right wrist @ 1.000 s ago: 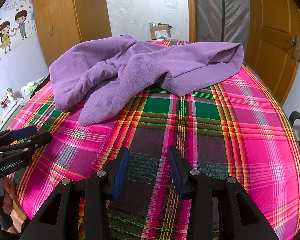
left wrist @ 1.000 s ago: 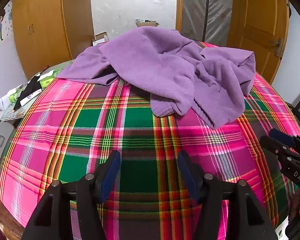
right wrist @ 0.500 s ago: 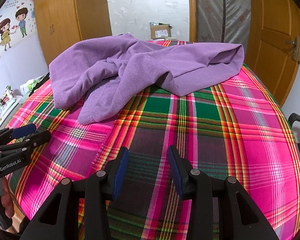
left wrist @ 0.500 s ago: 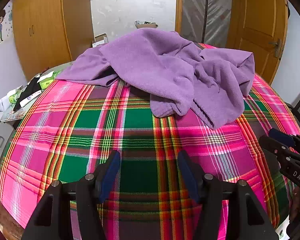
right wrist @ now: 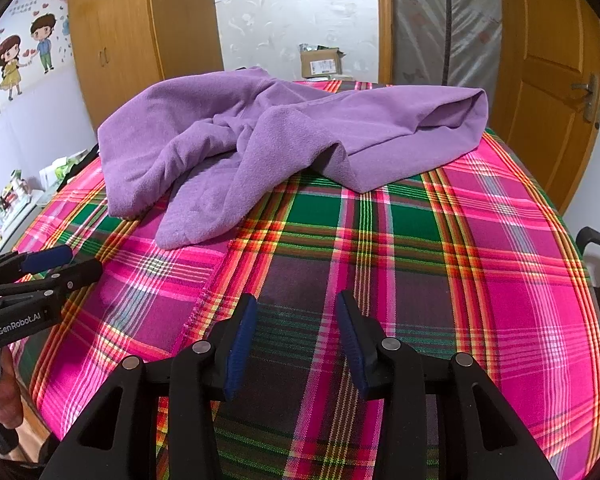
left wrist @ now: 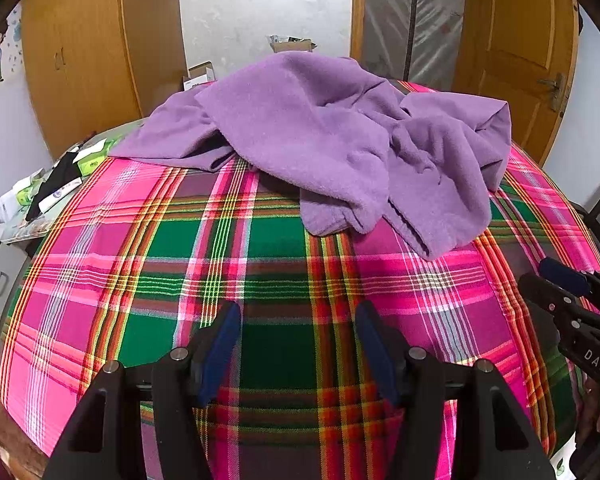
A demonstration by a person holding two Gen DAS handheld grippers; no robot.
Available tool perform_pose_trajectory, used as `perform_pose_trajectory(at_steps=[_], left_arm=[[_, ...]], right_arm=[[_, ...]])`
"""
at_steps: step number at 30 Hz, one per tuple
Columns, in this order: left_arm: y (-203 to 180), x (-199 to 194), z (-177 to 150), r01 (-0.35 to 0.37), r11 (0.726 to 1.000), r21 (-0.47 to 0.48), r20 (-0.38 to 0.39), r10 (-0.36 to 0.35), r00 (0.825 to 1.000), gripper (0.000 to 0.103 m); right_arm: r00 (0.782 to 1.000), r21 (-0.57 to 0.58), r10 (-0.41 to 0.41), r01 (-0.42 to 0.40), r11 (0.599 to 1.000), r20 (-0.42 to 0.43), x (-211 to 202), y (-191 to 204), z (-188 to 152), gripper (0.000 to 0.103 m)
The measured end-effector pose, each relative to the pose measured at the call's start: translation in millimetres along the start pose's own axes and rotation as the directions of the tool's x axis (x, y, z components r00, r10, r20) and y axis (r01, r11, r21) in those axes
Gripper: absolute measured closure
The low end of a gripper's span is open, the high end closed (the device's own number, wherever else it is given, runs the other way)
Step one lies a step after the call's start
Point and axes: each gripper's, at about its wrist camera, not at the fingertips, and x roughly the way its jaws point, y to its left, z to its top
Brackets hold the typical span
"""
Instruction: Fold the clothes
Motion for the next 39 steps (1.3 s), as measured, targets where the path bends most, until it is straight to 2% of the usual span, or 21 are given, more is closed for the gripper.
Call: perform_pose_trajectory(at_steps=[7,28,35,39], left_arm=[[1.5,1.1,0.2,0.002,1.0,-0.004,-0.004,-0.002,1.0,0.039],[4.4,3.2,2.4,0.004,1.0,-0.004,-0.009,-0.005,1.0,0.037],[8.4,3.9,4.3,0.028,1.0,0.006,-0.01,-0.028,1.0,0.036],[14.3,4.4,7.6,0.051,0.999,-0.005,-0.015,-0.051,0.999,0.04]], right_arm=[[1.0,-0.018,0.003,-0.003,1.0,-0.008,1.3,2.9,0.8,0.054],[1.0,-0.025,-0.005,0.005,1.0,-0.022,2.3,5.1,1.8,0.052],[0.998,-0.003,0.003,-0.003,1.0,-0.063,8.5,4.9,10.5,0.051],[0.997,0.01,0.029,-0.029,1.0,-0.071,13.0,5.3,16.1,0.051]])
